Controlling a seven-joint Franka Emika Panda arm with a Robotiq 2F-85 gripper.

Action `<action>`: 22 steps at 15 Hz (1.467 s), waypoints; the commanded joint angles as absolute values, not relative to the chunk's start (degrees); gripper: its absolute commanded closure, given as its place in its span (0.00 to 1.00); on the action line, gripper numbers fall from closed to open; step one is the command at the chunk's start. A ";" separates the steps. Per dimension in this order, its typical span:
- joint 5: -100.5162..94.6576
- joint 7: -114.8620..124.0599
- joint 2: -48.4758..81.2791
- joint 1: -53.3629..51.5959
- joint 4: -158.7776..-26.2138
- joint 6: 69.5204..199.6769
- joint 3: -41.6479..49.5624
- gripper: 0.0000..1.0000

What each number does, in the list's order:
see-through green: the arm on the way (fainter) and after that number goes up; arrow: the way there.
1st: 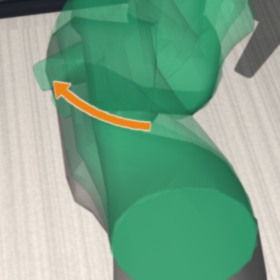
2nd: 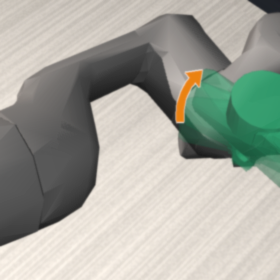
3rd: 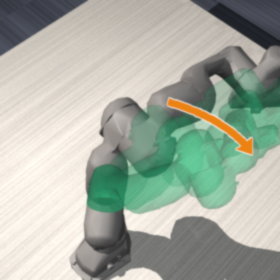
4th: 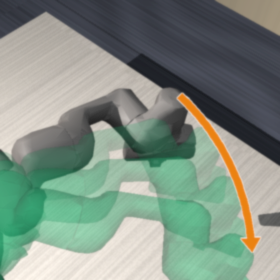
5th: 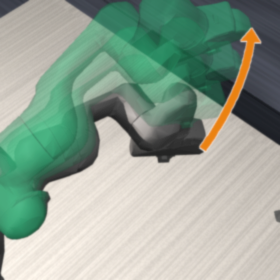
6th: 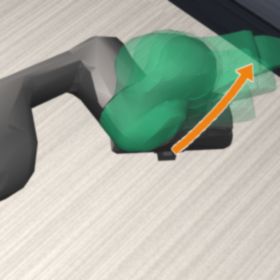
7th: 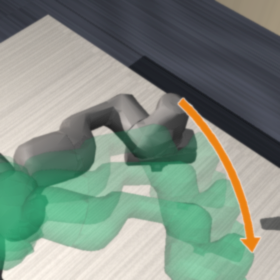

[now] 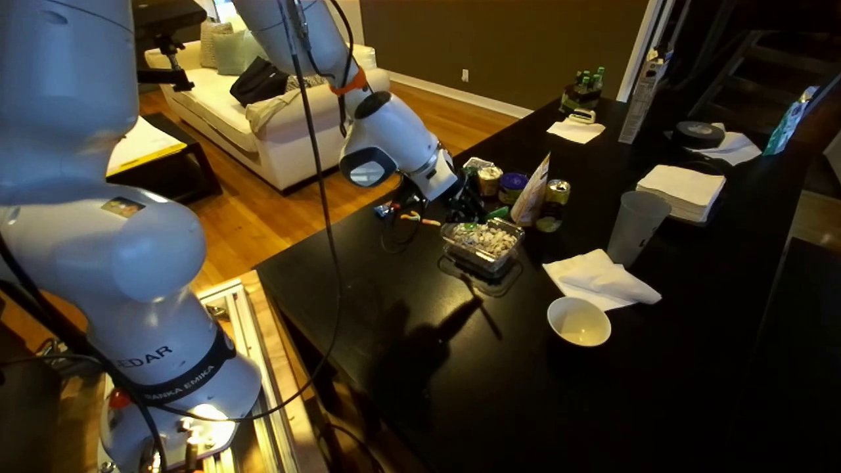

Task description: Pick up the green spoon get some of the objects from the rectangle bowl and put it on the bowl on the right

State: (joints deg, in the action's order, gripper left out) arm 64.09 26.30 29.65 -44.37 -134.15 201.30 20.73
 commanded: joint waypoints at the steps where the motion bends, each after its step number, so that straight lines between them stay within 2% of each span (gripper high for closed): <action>1: 71.50 22.95 35.89 -48.87 -128.06 199.65 26.60 0.96; 16: 72.09 22.69 54.19 -58.73 -118.21 193.47 39.69 0.96; 22: 70.33 24.86 59.32 -63.26 -118.47 185.30 44.62 0.96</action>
State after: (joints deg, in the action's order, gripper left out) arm 70.29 23.04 55.75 -60.24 -119.41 189.60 41.52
